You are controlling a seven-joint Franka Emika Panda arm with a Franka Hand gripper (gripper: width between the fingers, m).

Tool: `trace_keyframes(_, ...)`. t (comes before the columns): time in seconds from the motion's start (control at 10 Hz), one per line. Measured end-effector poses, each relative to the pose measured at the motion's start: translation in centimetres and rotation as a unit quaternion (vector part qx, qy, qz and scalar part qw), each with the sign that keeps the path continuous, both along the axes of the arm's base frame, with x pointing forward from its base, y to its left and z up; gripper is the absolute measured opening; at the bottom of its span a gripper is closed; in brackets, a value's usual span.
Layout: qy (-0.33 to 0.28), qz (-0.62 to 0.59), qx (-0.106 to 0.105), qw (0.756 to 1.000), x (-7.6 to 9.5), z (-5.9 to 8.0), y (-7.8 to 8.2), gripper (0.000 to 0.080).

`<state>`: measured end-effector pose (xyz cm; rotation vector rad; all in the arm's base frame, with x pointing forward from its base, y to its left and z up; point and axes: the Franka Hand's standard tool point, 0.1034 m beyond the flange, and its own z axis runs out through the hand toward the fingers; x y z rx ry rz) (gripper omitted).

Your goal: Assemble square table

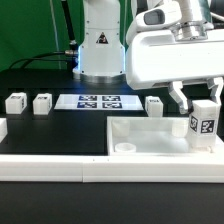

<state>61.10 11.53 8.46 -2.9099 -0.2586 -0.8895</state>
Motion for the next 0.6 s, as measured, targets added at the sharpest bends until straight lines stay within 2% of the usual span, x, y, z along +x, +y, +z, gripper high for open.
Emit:
trace_keyframes(0.2, 0.000, 0.000, 0.000, 1.000, 0.00, -0.01, -0.02, 0.0621)
trace_keyframes(0.6, 0.000, 0.000, 0.000, 1.000, -0.01, -0.02, -0.02, 0.0648)
